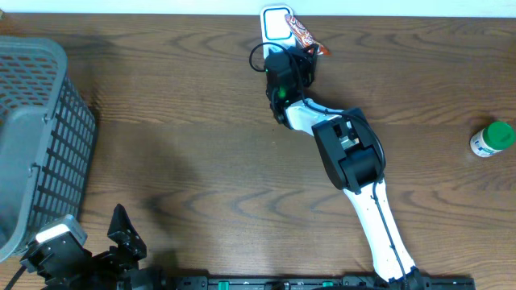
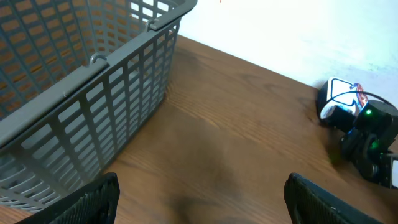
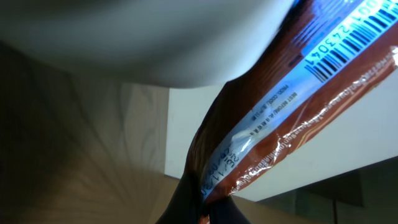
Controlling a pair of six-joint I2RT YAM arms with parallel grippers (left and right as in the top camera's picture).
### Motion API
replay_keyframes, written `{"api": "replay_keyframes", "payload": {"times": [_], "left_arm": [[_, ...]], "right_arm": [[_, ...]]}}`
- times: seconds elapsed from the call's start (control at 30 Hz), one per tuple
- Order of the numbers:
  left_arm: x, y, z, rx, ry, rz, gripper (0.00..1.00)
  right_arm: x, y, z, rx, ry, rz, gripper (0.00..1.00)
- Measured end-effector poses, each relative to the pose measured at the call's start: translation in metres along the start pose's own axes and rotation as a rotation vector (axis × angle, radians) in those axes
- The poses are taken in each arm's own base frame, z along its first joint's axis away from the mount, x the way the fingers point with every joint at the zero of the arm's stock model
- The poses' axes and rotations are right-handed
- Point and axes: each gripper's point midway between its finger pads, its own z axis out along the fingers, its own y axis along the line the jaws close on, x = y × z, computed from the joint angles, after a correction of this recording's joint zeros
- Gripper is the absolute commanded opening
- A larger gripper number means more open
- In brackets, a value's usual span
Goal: Scan the item barcode
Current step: 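Carry the snack bar with the right gripper under the white scanner, then carry the snack bar to the table's right edge and release it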
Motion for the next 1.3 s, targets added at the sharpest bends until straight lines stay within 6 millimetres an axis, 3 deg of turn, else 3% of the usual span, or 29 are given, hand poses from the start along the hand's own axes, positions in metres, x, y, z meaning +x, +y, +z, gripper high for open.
{"api": "replay_keyframes", "payload": {"times": [0.33, 0.63, 0.8, 0.97, 1.03, 1.13, 1.3], "left_arm": [[0.000, 0.000, 0.000, 0.000, 0.000, 0.000, 0.85], [0.000, 0.000, 0.000, 0.000, 0.000, 0.000, 0.85], [0.000, 0.000, 0.000, 0.000, 0.000, 0.000, 0.85], [0.000, 0.000, 0.000, 0.000, 0.001, 0.000, 0.85], [0.000, 0.000, 0.000, 0.000, 0.001, 0.000, 0.85], [0.000, 0.000, 0.000, 0.000, 0.001, 0.000, 0.85], [0.000, 0.000, 0.000, 0.000, 0.002, 0.000, 0.85]], "right_arm": [[-0.003, -0.008, 0.000, 0.027, -0.020, -0.046, 0.01], [-0.005, -0.055, -0.005, 0.184, -0.065, 0.086, 0.01], [0.009, -0.087, -0.012, 0.294, -0.045, 0.243, 0.01], [0.015, -0.075, -0.005, 0.171, 0.011, 0.140, 0.01], [0.025, -0.075, -0.003, 0.109, 0.048, 0.111, 0.01], [0.055, -0.095, -0.004, 0.029, 0.115, 0.100, 0.01], [0.136, -0.151, -0.010, -0.053, 0.217, 0.197, 0.01]]}}
